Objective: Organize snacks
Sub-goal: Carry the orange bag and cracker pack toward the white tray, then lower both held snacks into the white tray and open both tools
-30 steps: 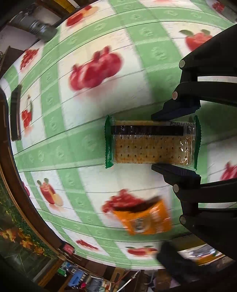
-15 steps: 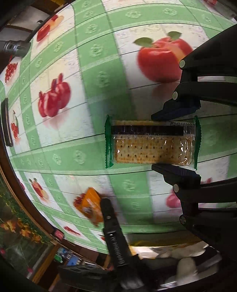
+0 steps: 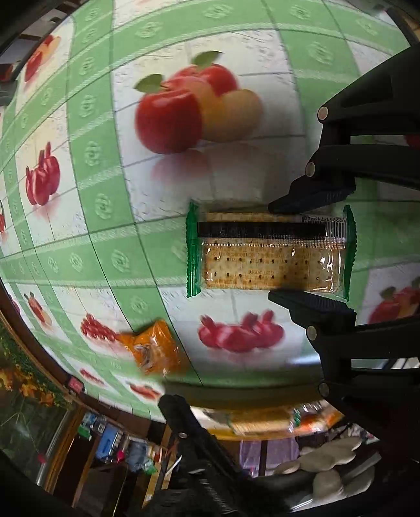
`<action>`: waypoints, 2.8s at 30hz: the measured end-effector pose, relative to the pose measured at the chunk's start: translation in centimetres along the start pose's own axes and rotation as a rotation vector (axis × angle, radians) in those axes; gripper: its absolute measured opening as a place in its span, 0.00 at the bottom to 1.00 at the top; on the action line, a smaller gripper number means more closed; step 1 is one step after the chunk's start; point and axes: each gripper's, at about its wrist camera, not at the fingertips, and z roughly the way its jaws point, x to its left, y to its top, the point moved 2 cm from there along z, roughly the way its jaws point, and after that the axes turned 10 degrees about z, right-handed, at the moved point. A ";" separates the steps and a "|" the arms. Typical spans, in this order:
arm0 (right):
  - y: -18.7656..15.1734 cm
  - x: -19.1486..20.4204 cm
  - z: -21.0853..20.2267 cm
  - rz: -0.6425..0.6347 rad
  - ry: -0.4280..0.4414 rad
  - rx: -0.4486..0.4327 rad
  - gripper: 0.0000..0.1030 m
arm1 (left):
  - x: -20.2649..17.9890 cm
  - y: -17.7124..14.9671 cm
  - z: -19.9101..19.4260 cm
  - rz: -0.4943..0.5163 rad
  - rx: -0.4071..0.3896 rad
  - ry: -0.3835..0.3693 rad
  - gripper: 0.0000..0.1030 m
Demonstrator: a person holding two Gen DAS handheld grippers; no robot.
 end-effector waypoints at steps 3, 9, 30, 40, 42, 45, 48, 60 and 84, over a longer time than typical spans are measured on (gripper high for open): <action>-0.4 -0.1 -0.2 0.006 0.008 -0.001 0.46 | 0.1 -0.8 0.0 -0.027 0.004 0.023 0.15; -1.4 -1.1 -1.1 0.006 0.007 -0.007 0.46 | 1.4 1.2 2.9 -0.087 0.008 0.082 0.38; -2.7 -0.2 -2.1 -0.014 0.052 -0.030 0.46 | 1.0 0.2 3.4 0.033 0.030 0.125 0.54; -4.0 5.0 -2.5 -0.135 0.182 0.003 0.46 | 1.6 -6.9 -8.5 -0.096 -0.113 0.271 0.54; -4.7 6.7 -2.1 -0.173 0.212 0.022 0.46 | 1.7 -8.6 -10.5 -0.097 -0.126 0.359 0.54; -6.0 9.2 -1.5 -0.238 0.243 0.052 0.46 | 1.5 -10.9 -13.0 -0.092 -0.141 0.477 0.54; -7.4 11.3 -1.3 -0.296 0.267 0.072 0.46 | 1.2 -12.6 -14.8 -0.085 -0.152 0.579 0.54; -9.7 16.4 -1.4 -0.397 0.285 0.068 0.46 | 0.5 -13.4 -18.0 -0.023 -0.221 0.676 0.54; -5.0 24.6 4.3 -0.319 0.177 0.003 0.46 | 11.0 -9.6 -13.1 0.035 -0.112 0.548 0.54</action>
